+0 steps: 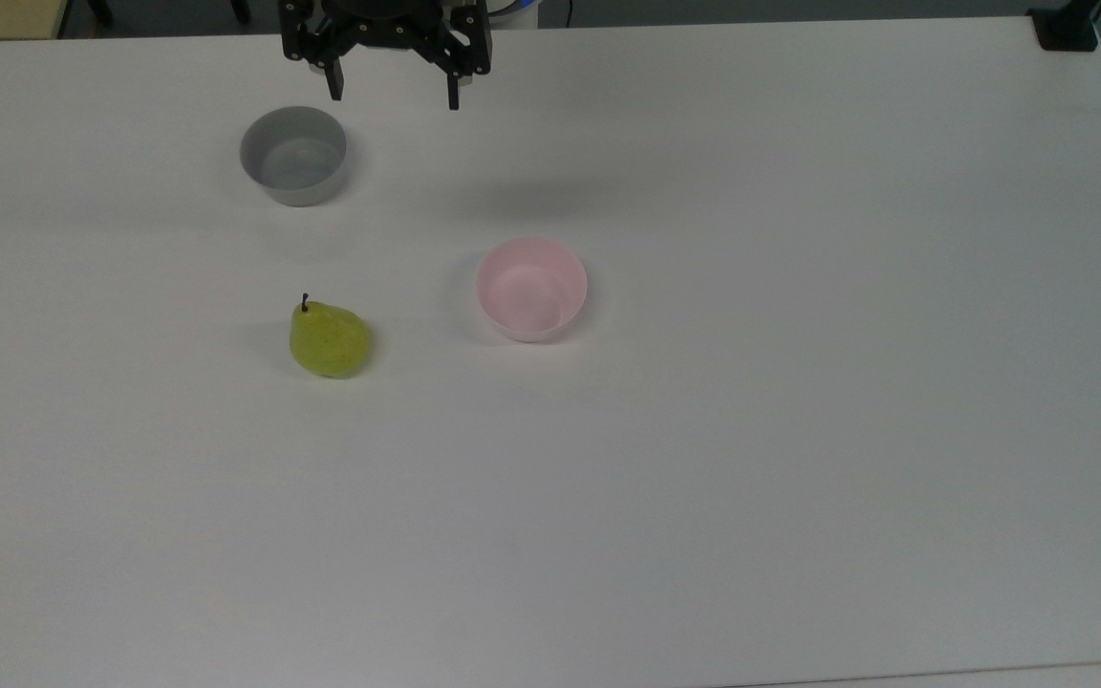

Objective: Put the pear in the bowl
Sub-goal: 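Move the open gripper from its start pose toward the yellow-green pear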

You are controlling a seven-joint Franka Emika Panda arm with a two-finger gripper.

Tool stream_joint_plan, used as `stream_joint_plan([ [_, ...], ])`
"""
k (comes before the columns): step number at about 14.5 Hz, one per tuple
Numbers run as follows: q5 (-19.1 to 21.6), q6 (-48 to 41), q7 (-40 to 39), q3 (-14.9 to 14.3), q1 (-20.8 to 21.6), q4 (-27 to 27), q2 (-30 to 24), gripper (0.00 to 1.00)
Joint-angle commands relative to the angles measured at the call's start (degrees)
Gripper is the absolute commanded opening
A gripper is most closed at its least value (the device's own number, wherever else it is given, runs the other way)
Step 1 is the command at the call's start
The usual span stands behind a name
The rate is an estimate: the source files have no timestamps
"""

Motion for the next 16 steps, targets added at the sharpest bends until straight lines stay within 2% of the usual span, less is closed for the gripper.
stream_joint_plan([
  [1, 0.1, -1.4, -1.1, 0.0, 0.0, -1.0, -1.2, 1.0],
  [5, 0.1, -1.1, -2.4, -0.3, -0.1, -1.0, -1.2, 1.0],
  [8, 0.2, -0.7, -7.8, -0.7, -0.7, -0.7, -0.6, 1.0],
  [11, 0.9, 1.9, -16.3, -0.7, -3.9, -0.7, 0.2, 1.0],
  [16, 1.3, 8.4, -17.8, -0.6, -8.9, -0.6, 3.7, 1.0],
])
